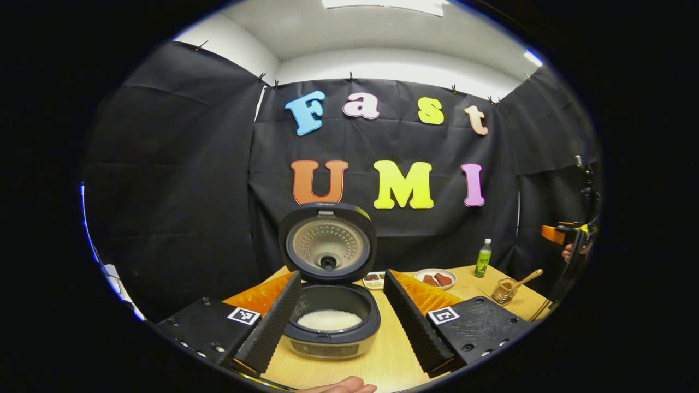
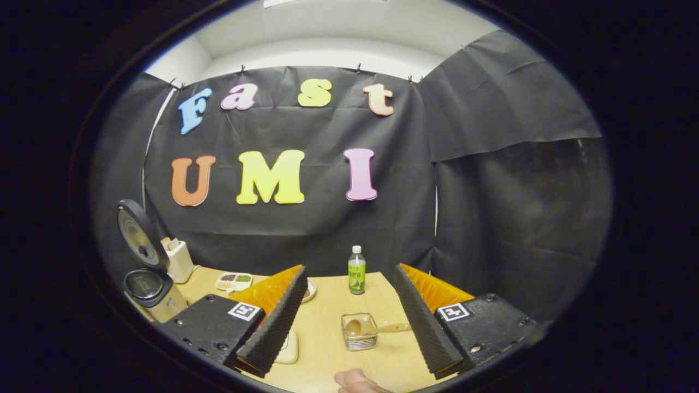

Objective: Close the left gripper, press the button to open the rice cooker; take a wooden spoon from the chopstick holder with the right hand, scoop a spoonful of rice and pour it into the rice cooker, then put the wooden spoon back into the chopstick holder.

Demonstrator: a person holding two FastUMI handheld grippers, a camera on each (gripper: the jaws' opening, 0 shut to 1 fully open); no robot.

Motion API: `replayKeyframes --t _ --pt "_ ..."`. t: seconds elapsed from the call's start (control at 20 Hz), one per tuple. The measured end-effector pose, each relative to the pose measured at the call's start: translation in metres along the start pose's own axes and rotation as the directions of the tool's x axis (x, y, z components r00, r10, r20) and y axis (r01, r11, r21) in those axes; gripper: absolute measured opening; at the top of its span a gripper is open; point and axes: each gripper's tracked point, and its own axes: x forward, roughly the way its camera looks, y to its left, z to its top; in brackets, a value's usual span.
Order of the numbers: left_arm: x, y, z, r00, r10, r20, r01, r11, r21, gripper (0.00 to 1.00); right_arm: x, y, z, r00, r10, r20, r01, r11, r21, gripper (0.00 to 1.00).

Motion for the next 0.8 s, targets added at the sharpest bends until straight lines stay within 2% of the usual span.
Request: replayKeyframes --t 0.3,0.35,0.4,0.45,0.6,0.65,0.7,0.8 --pt "0.060 0.011 0.038 0.999 0.003 0.045 -0.003 1.000 -0.003 0.96 -0.055 -0.008 -0.009 0.999 0.018 0.028 -0.017 1.000 -0.024 1.00" --pt "0.071 0.015 0.046 0.999 0.004 0.051 -0.004 1.000 -0.002 1.00 -0.062 -0.008 -0.012 0.999 0.025 0.031 -0.024 0.999 -0.026 1.00" --pt "0.080 0.017 0.051 0.998 0.007 0.055 -0.007 1.000 0.000 0.96 -0.070 -0.007 -0.015 0.999 0.035 0.029 -0.034 0.999 -0.025 1.00" --pt "0.093 0.020 0.058 0.998 0.012 0.062 -0.013 1.000 0.009 0.96 -0.077 -0.005 -0.018 0.998 0.051 0.031 -0.050 0.998 -0.027 1.00" --pt "0.125 0.022 0.067 0.999 0.007 0.039 -0.008 0.999 0.032 0.96 -0.095 -0.009 -0.027 0.997 0.075 0.031 -0.073 0.997 -0.035 1.00" --pt "0.135 0.025 0.073 0.999 0.015 0.041 -0.017 0.999 0.042 1.00 -0.099 -0.011 -0.027 0.997 0.074 0.035 -0.073 0.997 -0.031 1.00" --pt "0.146 0.026 0.075 0.999 0.018 0.035 -0.020 0.999 0.046 0.96 -0.102 -0.014 -0.029 0.997 0.074 0.036 -0.073 0.997 -0.032 1.00" --pt "0.166 0.026 0.076 1.000 0.021 0.014 -0.022 0.999 0.032 0.96 -0.107 -0.020 -0.034 0.997 0.074 0.037 -0.073 0.997 -0.028 1.00"
